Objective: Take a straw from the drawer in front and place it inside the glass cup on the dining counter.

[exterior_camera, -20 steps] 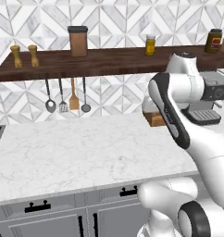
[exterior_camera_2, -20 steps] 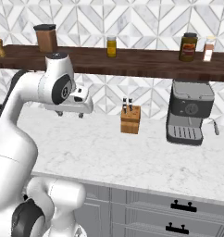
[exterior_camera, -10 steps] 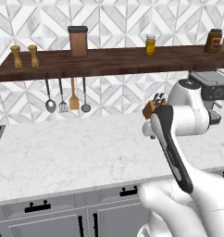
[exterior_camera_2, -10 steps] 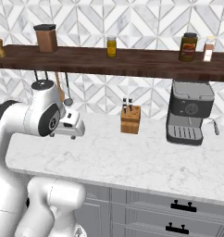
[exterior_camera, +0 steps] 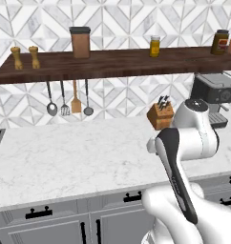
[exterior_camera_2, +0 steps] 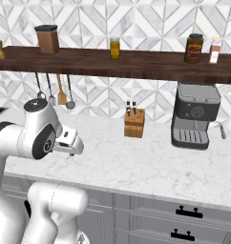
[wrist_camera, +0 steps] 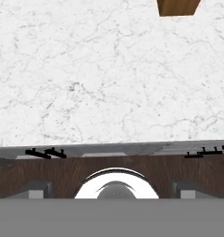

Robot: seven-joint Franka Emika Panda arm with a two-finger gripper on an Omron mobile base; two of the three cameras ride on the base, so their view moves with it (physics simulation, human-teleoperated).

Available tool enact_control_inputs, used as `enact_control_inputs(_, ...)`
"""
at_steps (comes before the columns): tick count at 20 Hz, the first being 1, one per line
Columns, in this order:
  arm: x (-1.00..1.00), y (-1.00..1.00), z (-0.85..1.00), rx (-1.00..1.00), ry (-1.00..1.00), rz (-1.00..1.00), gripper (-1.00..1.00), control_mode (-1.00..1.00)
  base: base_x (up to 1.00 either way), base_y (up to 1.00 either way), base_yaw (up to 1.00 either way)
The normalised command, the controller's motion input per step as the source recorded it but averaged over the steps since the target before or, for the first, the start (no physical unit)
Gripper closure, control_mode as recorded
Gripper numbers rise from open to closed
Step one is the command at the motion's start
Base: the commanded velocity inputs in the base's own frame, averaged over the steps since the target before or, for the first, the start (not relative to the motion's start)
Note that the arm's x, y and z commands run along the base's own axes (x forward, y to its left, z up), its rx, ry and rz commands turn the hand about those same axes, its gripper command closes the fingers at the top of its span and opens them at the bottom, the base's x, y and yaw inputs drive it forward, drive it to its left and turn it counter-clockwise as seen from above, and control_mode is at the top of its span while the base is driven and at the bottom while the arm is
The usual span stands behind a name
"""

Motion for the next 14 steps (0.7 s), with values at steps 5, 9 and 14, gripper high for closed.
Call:
enact_control_inputs(5,0.00,0.00,0.00,0.00,0.00,0.00,-1.00,1.00,-0.28,-0.23,0.00)
enact_control_inputs(9,0.00,0.00,0.00,0.00,0.00,0.00,-1.00,1.00,-0.32,-0.43,0.04)
enact_control_inputs(14,0.00,0.00,0.00,0.00,0.00,0.00,-1.00,1.00,-0.36,-0.53,0.08)
